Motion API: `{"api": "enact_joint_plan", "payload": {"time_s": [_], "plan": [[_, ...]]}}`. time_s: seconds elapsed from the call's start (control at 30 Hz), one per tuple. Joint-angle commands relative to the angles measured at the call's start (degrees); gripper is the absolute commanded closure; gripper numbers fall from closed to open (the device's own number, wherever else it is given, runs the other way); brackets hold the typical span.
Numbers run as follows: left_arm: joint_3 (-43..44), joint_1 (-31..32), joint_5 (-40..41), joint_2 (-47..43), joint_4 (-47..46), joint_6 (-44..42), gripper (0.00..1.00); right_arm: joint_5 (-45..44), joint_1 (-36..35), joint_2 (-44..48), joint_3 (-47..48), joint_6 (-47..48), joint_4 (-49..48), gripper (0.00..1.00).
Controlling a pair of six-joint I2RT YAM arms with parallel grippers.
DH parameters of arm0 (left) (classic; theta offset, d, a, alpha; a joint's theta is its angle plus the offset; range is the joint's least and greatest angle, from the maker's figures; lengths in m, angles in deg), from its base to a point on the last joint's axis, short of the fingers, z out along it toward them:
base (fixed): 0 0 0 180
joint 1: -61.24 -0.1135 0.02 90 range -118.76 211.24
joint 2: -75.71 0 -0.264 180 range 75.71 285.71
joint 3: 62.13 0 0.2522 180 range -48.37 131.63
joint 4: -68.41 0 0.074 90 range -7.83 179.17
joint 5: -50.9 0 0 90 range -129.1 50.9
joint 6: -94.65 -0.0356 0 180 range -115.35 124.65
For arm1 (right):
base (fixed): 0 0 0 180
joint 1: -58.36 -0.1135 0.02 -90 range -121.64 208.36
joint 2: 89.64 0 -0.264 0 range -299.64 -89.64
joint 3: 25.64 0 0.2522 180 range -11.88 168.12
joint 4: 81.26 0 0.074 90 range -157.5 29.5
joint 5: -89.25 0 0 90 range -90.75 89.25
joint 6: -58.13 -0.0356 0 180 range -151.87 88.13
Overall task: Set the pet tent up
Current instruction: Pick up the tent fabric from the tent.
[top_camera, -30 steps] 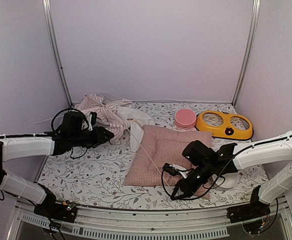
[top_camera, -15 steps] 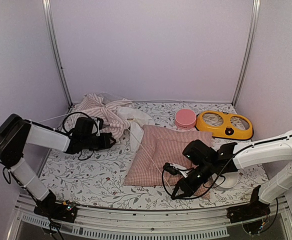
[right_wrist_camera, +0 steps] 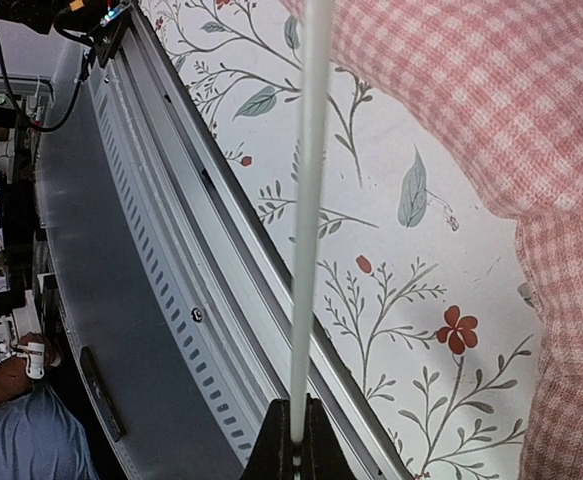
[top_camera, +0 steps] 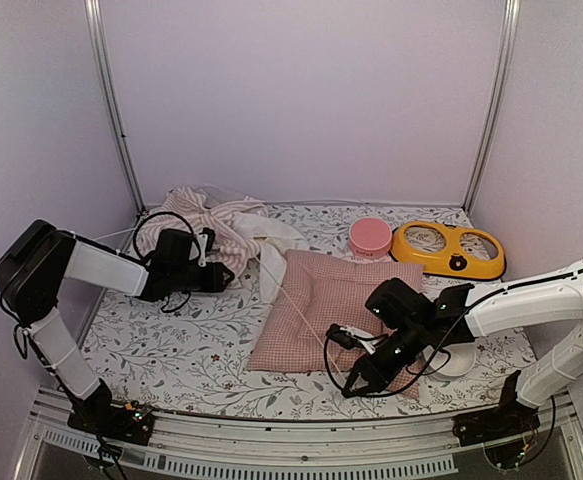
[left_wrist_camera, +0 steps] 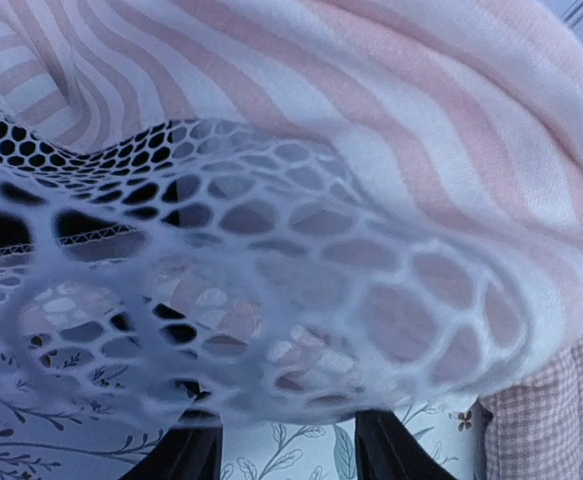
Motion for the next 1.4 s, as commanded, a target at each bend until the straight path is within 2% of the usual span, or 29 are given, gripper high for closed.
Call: {"api": "enact_joint_plan", "payload": {"time_s": [0.0,0.5,0.77,0.9,1.2,1.37], "plan": [[0.7,-1.4,-2.9,1.0,-2.1,-3.1,0.53,-0.2,0.7,-0.2,2.0,1.7,-1.3,1.0],[1.5,-3.2,-10.4,6.0,-3.1,-6.0,0.56,-0.1,0.8,-0.2,1.9,1.8,-1.2,1.0],[3.2,-3.3,-9.7,8.2,-2.0,-7.6,0.54,0.1,0.8,-0.2,1.8,1.8,-1.1,1.0],[5.1,-3.3,-6.7,9.8,1.1,-7.9,0.54,0.0,0.8,-0.2,2.0,1.8,-1.0,1.0],[6.0,-3.2,-0.4,10.1,5.5,-5.3,0.53,0.3,0.9,-0.6,2.1,1.8,-1.0,1.0],[6.8,-3.3,-1.2,9.9,5.6,-2.7,0.5,0.5,0.9,-0.8,2.3,1.9,-1.0,1.0]]}}
